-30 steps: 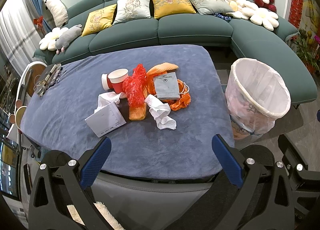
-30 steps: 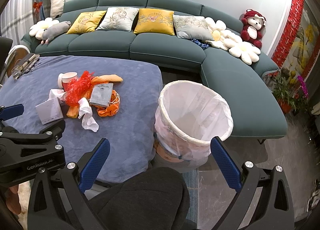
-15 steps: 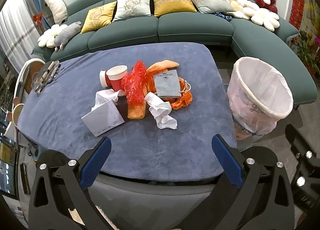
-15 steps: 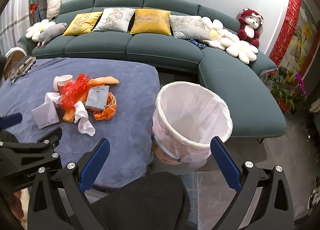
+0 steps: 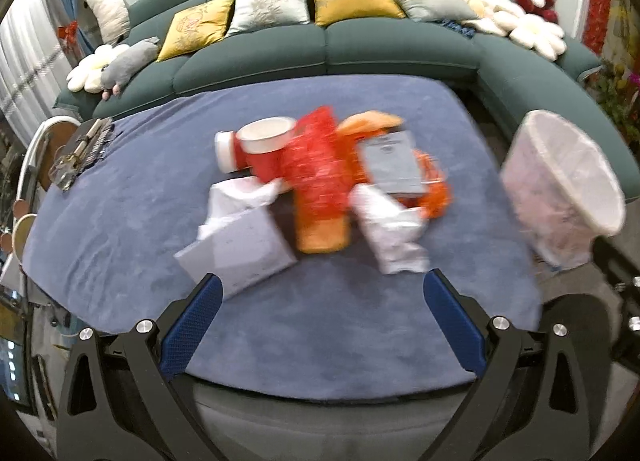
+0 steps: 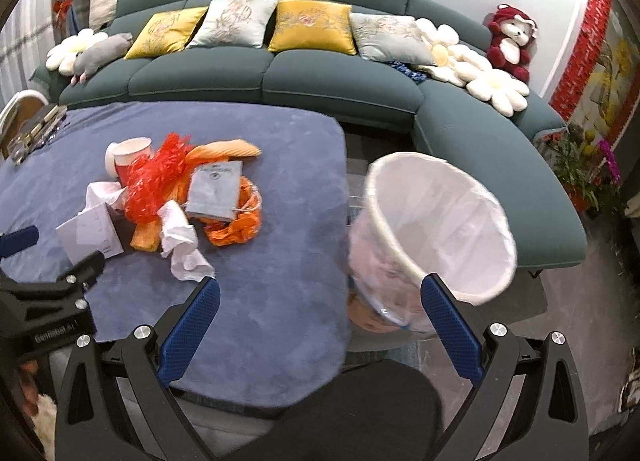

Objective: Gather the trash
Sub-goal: 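Grasp the white paper box with the left tool while the right tool grasps a white tissue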

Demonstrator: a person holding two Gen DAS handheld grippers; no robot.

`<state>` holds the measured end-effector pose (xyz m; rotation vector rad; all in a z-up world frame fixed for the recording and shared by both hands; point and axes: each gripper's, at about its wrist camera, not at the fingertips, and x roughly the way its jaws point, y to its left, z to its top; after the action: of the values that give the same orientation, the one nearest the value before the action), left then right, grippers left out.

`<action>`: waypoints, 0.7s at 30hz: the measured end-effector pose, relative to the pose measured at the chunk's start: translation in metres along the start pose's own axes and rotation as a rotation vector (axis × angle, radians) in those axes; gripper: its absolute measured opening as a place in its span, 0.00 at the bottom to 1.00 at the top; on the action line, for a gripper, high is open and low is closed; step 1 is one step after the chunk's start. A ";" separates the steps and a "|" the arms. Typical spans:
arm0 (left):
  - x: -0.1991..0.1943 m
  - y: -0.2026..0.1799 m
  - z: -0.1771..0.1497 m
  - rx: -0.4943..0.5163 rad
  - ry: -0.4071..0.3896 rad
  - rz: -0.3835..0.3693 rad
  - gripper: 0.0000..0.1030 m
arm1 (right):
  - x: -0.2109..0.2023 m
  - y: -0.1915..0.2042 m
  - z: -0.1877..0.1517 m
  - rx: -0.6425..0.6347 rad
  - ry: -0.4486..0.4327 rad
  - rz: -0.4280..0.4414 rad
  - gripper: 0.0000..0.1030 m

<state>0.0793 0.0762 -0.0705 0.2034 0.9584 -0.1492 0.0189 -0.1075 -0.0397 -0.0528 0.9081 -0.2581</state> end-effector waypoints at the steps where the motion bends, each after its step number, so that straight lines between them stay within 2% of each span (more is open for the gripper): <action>1: 0.004 0.008 0.000 -0.001 -0.001 -0.005 0.93 | 0.005 0.008 0.001 -0.004 0.004 0.008 0.93; 4: 0.024 0.040 0.004 -0.012 -0.004 0.010 0.93 | 0.016 0.027 0.004 -0.013 0.019 0.031 0.93; 8: 0.055 0.070 0.007 0.011 0.030 0.006 0.93 | 0.036 0.055 0.009 -0.038 0.047 0.045 0.93; 18: 0.106 0.105 0.007 0.040 0.063 -0.070 0.92 | 0.094 0.118 0.022 -0.065 0.119 0.140 0.91; 19: 0.108 0.107 0.006 0.033 0.066 -0.078 0.91 | 0.099 0.123 0.022 -0.070 0.129 0.139 0.89; 21: 0.112 0.110 0.004 0.018 0.081 -0.118 0.78 | 0.109 0.130 0.022 -0.080 0.145 0.135 0.86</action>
<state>0.1694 0.1779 -0.1489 0.1701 1.0504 -0.2598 0.1261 -0.0094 -0.1305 -0.0474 1.0617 -0.1009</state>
